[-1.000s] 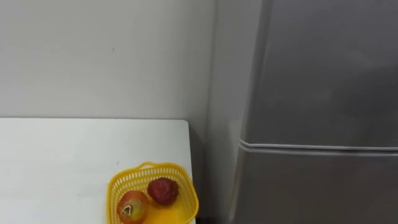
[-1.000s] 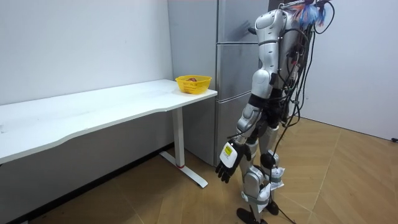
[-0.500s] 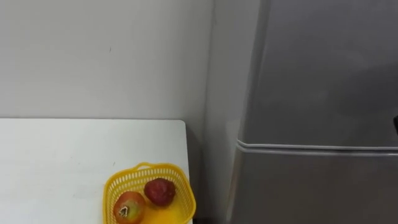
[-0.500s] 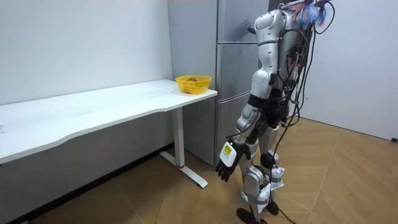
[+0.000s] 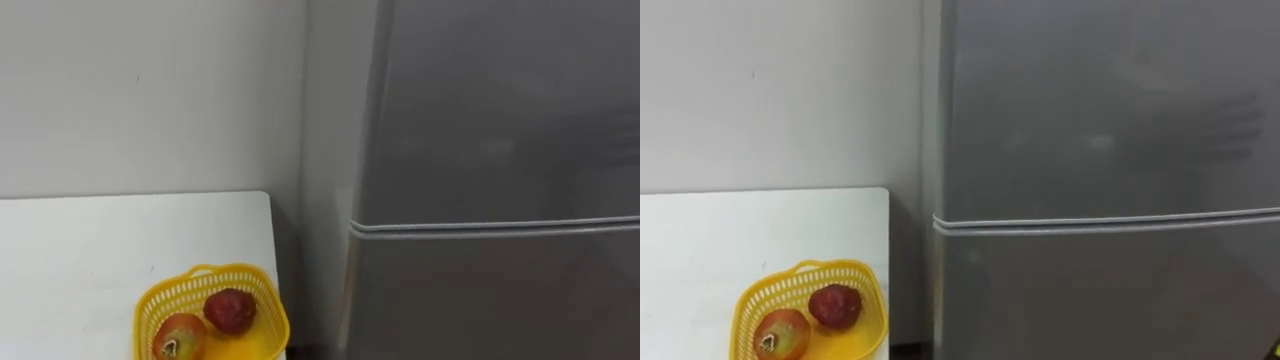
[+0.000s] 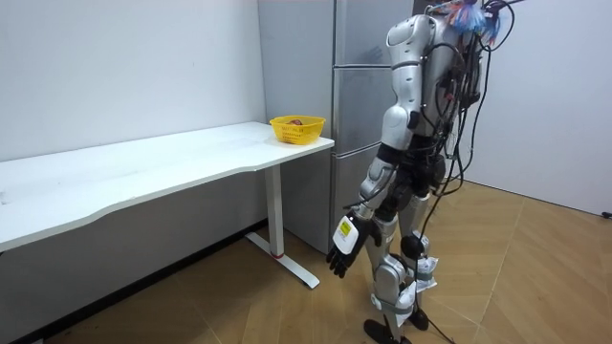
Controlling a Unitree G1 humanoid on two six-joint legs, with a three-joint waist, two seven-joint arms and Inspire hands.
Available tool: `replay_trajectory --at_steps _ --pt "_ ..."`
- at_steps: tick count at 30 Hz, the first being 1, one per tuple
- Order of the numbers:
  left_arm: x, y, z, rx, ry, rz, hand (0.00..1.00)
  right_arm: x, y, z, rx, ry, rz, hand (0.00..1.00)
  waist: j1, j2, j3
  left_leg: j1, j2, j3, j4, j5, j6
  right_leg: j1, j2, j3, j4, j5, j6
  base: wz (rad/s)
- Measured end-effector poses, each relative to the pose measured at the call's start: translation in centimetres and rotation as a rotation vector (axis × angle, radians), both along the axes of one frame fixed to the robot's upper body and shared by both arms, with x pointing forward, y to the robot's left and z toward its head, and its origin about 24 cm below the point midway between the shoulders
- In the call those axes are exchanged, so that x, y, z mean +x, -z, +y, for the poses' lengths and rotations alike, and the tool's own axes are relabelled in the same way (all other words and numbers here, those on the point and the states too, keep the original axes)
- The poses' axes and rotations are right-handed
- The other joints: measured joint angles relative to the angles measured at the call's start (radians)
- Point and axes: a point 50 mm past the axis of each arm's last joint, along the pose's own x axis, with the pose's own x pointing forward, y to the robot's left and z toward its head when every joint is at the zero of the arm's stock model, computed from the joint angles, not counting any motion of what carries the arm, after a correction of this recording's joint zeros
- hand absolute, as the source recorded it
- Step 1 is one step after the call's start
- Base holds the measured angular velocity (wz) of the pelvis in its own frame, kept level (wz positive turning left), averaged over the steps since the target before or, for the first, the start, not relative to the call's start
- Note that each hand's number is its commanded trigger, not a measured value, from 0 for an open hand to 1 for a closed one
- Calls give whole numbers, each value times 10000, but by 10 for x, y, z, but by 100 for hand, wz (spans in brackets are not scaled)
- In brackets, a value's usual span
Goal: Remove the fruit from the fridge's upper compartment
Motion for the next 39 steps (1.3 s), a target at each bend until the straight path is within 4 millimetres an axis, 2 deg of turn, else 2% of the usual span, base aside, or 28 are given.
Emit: replay_trajectory --at_steps 3,7,10,14,17,19,20,22,25,29,34,37,39 --pt "-1 0 1 154 -62 78 0 -10 24 -11 932 817 739 0 -171 139 -22 10 -2 -48 2 0 0 28 -2 -9 -10 0 0 0" --pt "14 -1 2 271 7 -342 0 -23 60 -24 1925 2012 2124 0 -239 359 44 4 -7 -31 12 1 -1 25 -5 1 -2 -7 1 0" --pt "27 -3 2 347 126 -768 0 -32 87 -28 2548 2670 3294 0 -225 368 55 6 -5 -38 8 14 -15 -50 1 29 16 -37 -21 0" --pt "32 -4 -1 315 137 -1025 0 -52 113 -29 3051 3479 4622 0 -113 302 50 16 -9 17 15 15 -16 -60 10 69 10 -68 -12 -1" --pt "29 -3 -1 363 72 -881 0 -69 147 -21 3490 3627 6260 0 -97 210 43 9 -8 -13 14 14 -16 -43 5 69 -9 -72 -8 0" --pt "31 -2 -4 325 85 -899 0 -83 178 -9 4160 3631 7661 0 -89 183 32 6 -13 -28 11 13 -14 -19 2 78 2 -66 -4 0" --pt "30 -2 -4 309 112 -861 0 -86 186 -5 4267 3540 8053 0 -86 185 31 14 -15 -28 11 13 -14 -7 2 79 2 -65 -1 0" --pt "27 -1 -7 233 168 -661 0 -100 210 8 4811 3097 9342 0 -82 237 44 56 -22 -20 13 12 -13 59 -2 88 -12 -63 2 0" --pt "26 0 -10 109 146 -609 0 -120 233 18 5295 2789 10666 0 -77 359 84 266 -30 -50 -66 5 -10 182 3 112 -67 -103 24 0" --pt "26 0 -11 -41 149 -559 0 -143 253 29 5830 2268 12137 0 -60 446 88 357 -26 -59 -186 3 -10 211 15 117 -85 -139 23 0" --pt "20 3 -17 -179 -185 -314 0 -184 275 43 6064 914 14829 0 107 473 83 378 -40 -87 -132 4 -10 332 -14 49 -31 -140 20 1" --pt "12 4 -19 -317 -271 86 0 -199 281 53 6277 -56 15935 0 150 467 94 555 -40 -89 -143 4 -10 491 -11 35 -185 -143 19 0" --pt "10 4 -19 -388 -258 330 0 -202 283 56 6033 -770 16517 0 215 470 100 650 -40 -90 -183 4 -11 540 -4 70 -162 -178 24 0"
